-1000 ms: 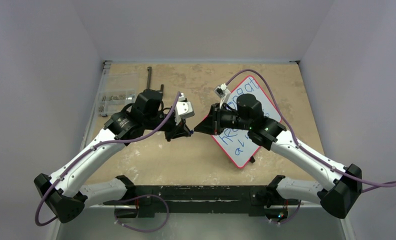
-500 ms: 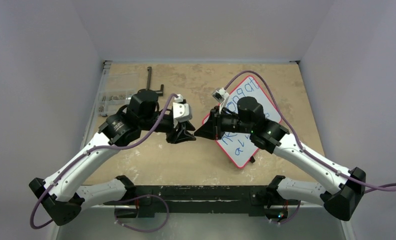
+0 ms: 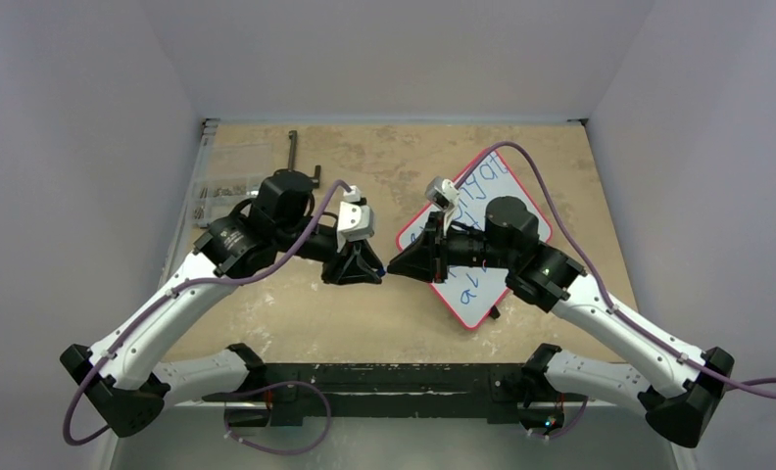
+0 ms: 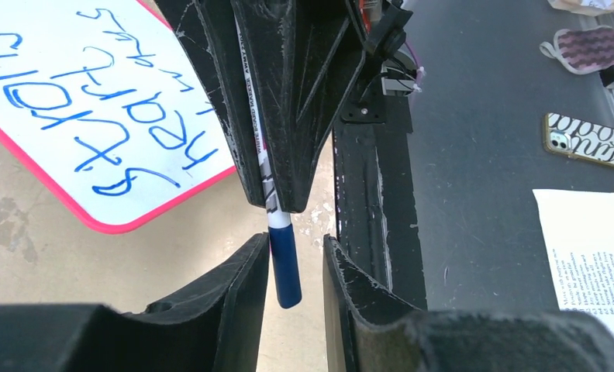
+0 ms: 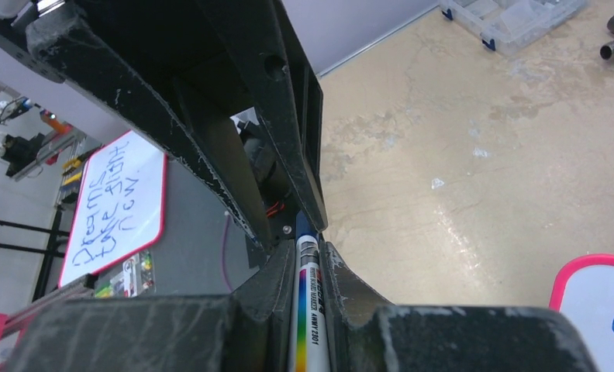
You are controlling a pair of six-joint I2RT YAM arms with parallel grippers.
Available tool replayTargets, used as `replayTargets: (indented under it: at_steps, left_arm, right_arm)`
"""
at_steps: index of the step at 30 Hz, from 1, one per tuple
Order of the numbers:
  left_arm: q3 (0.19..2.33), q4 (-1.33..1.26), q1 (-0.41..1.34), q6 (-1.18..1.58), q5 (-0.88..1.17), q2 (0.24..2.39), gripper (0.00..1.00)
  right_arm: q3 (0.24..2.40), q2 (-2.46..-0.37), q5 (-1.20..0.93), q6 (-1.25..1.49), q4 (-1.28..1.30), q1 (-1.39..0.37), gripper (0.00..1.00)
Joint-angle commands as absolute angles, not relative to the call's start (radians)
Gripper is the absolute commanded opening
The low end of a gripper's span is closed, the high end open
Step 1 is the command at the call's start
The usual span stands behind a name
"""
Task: Write a sentence on the whiteboard
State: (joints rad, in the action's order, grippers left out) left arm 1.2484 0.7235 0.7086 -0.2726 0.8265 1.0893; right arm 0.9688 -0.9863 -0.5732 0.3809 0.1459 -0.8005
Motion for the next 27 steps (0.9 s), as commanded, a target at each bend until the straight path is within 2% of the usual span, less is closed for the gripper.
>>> replayTargets:
  at_steps: [1, 8, 13, 17, 20, 21, 22, 23, 25, 27]
  left_arm:
    - [1.295, 0.722, 0.704, -0.280, 0.906, 1.111, 0.30]
    - [1.302, 0.715, 0.703, -0.254, 0.918, 1.147, 0.29]
    - [1.306, 0.702, 0.703, -0.236, 0.929, 1.165, 0.19]
    - [1.307, 0.679, 0.703, -0.216, 0.935, 1.171, 0.00]
    - [1.300, 0.665, 0.703, -0.202, 0.901, 1.172, 0.00]
    - [1.296, 0.659, 0.703, -0.194, 0.880, 1.171, 0.00]
    - [1.293, 0.653, 0.703, -0.188, 0.857, 1.169, 0.00]
    - [1.287, 0.645, 0.703, -0.181, 0.829, 1.166, 0.00]
    - [1.282, 0.634, 0.703, -0.171, 0.798, 1.162, 0.00]
    - [1.276, 0.627, 0.703, -0.159, 0.777, 1.160, 0.00]
  right_arm:
    - [0.966, -0.975, -0.630, 0.327, 0.084, -0.801, 0.00]
    - [0.970, -0.982, -0.638, 0.312, 0.077, -0.801, 0.00]
    - [0.971, -0.984, -0.659, 0.313, 0.068, -0.803, 0.00]
    - [0.961, -0.986, -0.671, 0.320, 0.050, -0.801, 0.00]
    - [0.953, -0.989, -0.664, 0.325, 0.041, -0.802, 0.00]
    - [0.954, -0.991, -0.647, 0.326, 0.047, -0.801, 0.05]
    - [0.955, -0.992, -0.628, 0.326, 0.055, -0.802, 0.19]
    - [0.959, -0.995, -0.606, 0.325, 0.065, -0.801, 0.38]
    - [0.961, -0.993, -0.579, 0.325, 0.077, -0.802, 0.63]
    - [0.962, -0.980, -0.551, 0.331, 0.078, -0.801, 0.96]
